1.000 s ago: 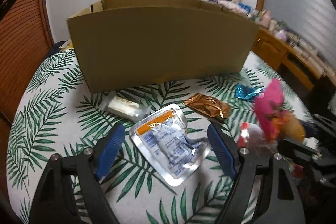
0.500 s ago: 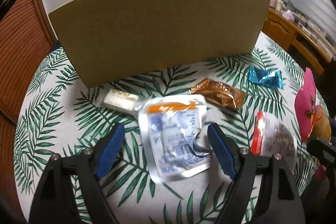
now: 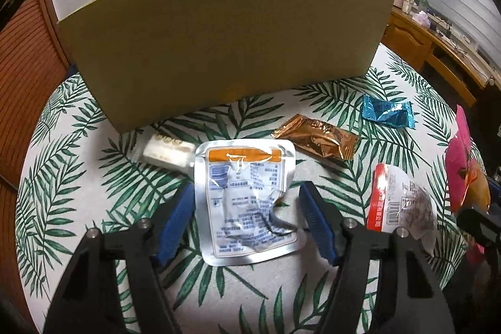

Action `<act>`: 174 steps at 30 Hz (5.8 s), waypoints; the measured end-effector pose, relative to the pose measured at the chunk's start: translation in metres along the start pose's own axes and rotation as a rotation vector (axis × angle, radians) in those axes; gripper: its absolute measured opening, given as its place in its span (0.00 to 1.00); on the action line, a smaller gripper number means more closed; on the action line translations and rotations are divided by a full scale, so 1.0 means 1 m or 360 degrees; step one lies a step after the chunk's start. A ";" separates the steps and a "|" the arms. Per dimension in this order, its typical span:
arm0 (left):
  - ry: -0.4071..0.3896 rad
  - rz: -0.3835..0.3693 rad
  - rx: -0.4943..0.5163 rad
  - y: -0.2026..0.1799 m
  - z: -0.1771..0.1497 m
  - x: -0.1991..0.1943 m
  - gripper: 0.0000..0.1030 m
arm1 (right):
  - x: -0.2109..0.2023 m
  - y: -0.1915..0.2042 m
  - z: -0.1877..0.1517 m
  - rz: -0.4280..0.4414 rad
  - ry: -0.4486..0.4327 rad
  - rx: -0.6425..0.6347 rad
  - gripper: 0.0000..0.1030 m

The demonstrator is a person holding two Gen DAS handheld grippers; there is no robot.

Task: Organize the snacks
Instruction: 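Grasp clear retort pouch with left tool while right tool lifts pink egg pack, then carry both packs over the open box, then release retort pouch into box with left tool while right tool releases egg pack, then move both tools back toward the remaining snacks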

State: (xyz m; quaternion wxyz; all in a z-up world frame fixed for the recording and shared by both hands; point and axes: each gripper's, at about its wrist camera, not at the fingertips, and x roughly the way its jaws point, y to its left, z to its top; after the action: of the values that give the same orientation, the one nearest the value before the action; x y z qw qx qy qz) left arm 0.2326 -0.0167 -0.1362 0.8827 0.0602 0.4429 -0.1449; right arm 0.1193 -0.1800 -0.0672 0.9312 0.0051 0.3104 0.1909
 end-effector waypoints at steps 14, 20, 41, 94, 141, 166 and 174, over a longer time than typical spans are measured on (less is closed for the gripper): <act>-0.0050 -0.0067 -0.0107 0.013 -0.004 -0.005 0.57 | -0.001 0.003 -0.001 0.0002 0.0004 -0.0006 0.38; -0.0137 -0.0035 -0.0058 0.006 -0.012 -0.020 0.57 | 0.000 0.002 -0.002 0.0000 0.0010 0.0000 0.38; -0.0384 -0.0103 -0.0125 0.007 -0.013 -0.066 0.57 | -0.005 0.002 0.000 0.0009 -0.0009 0.0009 0.38; -0.0534 -0.0279 -0.0056 0.046 0.153 -0.074 0.58 | 0.039 -0.024 0.188 -0.0036 -0.0125 -0.0132 0.38; -0.0350 -0.0182 -0.0113 0.070 0.159 0.005 0.74 | 0.165 -0.046 0.191 0.0066 0.0184 0.0006 0.42; -0.0574 -0.0128 -0.0001 0.053 0.119 -0.070 0.79 | 0.030 -0.014 0.166 0.0059 -0.0066 0.0038 0.63; -0.0534 -0.0159 0.0010 0.047 0.088 -0.080 0.89 | 0.007 -0.010 0.132 -0.0018 -0.0023 0.0030 0.68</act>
State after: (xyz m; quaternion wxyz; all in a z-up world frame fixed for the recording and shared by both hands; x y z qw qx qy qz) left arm 0.2689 0.0232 -0.0209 0.9358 0.0159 0.2914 -0.1979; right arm 0.2046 -0.1719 0.0341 0.9344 0.0136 0.3053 0.1828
